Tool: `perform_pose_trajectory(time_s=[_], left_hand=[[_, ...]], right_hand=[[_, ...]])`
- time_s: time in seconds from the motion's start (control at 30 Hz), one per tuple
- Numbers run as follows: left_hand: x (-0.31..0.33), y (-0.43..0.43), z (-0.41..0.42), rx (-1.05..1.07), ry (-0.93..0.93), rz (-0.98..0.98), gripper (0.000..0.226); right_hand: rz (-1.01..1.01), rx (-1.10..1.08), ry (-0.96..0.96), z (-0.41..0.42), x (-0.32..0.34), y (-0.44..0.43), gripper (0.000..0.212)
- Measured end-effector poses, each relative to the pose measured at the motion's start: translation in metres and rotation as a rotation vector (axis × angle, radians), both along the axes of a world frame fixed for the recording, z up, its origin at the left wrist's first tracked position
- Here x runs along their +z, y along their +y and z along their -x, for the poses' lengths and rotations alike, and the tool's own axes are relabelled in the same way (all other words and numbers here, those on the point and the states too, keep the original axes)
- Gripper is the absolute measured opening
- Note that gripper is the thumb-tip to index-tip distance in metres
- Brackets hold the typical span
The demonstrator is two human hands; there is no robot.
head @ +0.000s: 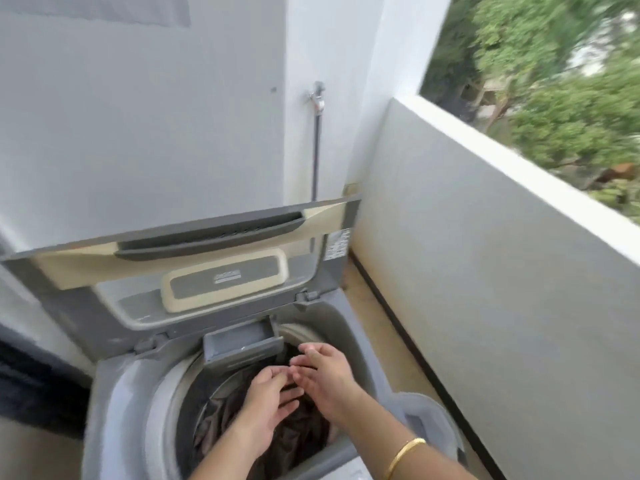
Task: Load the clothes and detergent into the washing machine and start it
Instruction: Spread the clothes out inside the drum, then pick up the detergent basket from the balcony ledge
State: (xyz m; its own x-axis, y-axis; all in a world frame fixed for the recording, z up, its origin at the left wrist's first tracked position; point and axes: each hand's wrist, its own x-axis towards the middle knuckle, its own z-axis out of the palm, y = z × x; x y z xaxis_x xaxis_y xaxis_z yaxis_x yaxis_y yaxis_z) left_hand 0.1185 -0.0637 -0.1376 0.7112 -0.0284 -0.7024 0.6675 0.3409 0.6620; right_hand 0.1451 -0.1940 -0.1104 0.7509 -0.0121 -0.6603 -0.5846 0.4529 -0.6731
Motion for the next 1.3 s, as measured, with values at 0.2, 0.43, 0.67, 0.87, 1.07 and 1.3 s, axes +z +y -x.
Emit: perform_pose_trajectory(time_s=[0.2, 0.43, 0.67, 0.87, 1.07, 1.3], left_hand=[[0.094, -0.129, -0.041, -0.184, -0.206, 0.139, 0.025], [0.187, -0.307, -0.066, -0.437, -0.410, 0.241, 0.015], [0.259, -0.492, -0.075, -0.683, -0.537, 0.243, 0.016], [0.302, -0.622, -0.079, -0.814, -0.669, 0.164, 0.018], [0.314, -0.721, -0.080, -0.926, -0.751, -0.048, 0.020], [0.287, -0.784, -0.082, -1.132, -0.650, -0.300, 0.051]], right_hand=[[0.105, -0.184, -0.273, -0.006, 0.109, -0.120, 0.010], [0.247, -0.480, -0.408, 0.010, 0.203, -0.306, 0.014], [0.482, -0.686, -0.522, 0.050, 0.270, -0.493, 0.015], [0.709, -0.889, -0.522, 0.102, 0.309, -0.626, 0.016], [0.989, -0.949, -0.344, 0.136, 0.310, -0.723, 0.018], [1.378, -0.724, 0.051, 0.159, 0.282, -0.762, 0.013]])
